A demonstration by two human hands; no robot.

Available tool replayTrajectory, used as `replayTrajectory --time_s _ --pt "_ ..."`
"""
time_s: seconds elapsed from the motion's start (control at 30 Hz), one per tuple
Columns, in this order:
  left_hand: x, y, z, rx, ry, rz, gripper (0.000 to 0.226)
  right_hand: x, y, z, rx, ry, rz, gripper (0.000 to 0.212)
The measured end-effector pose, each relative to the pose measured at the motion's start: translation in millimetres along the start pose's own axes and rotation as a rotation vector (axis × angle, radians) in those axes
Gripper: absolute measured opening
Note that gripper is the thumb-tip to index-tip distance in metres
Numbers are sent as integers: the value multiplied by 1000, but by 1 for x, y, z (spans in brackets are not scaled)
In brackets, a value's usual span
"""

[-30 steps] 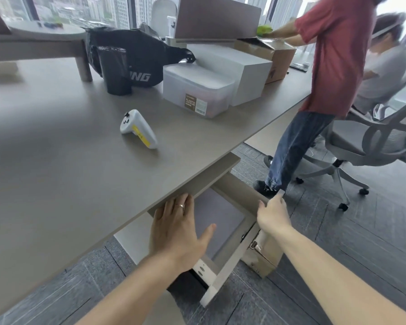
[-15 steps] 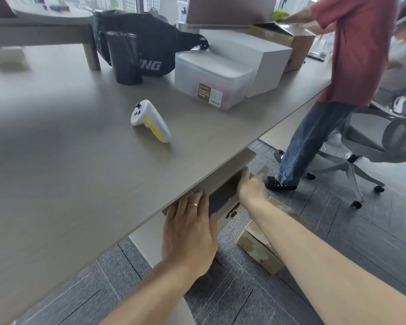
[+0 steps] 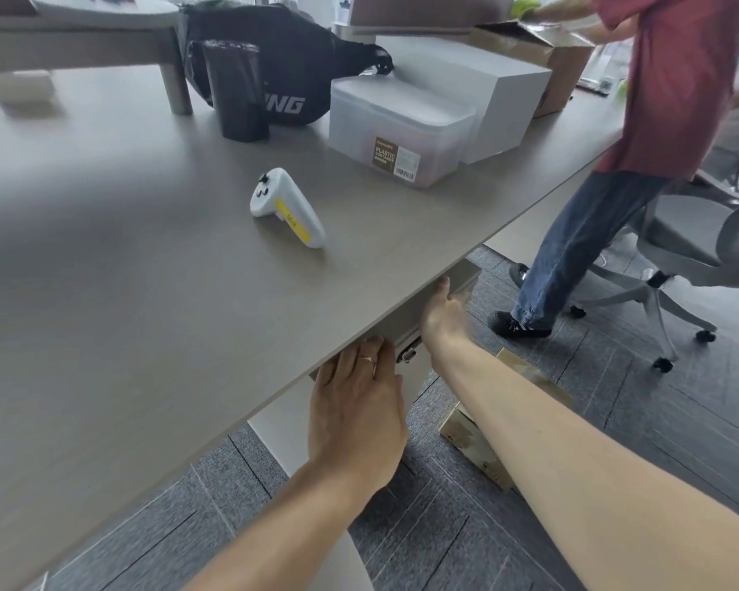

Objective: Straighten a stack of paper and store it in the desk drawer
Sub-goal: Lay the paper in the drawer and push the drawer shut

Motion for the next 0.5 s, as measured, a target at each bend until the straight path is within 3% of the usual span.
replayTrajectory --time_s 0.33,0.5 --pt "-1 -1 -2 -69 -34 -83 42 -10 -8 2 -85 -32 -20 70" --pt "-1 12 0 -25 17 65 44 2 8 6 -96 2 52 70"
Point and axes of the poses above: each hand's wrist, its own x-axis away from the middle knuckle, its own y-axis out of the back of the hand, z = x × y, the point moved 4 cm from there along -x, towards the middle knuckle, and after that the axes turned 1 degree about y, right-handed, at the moved point
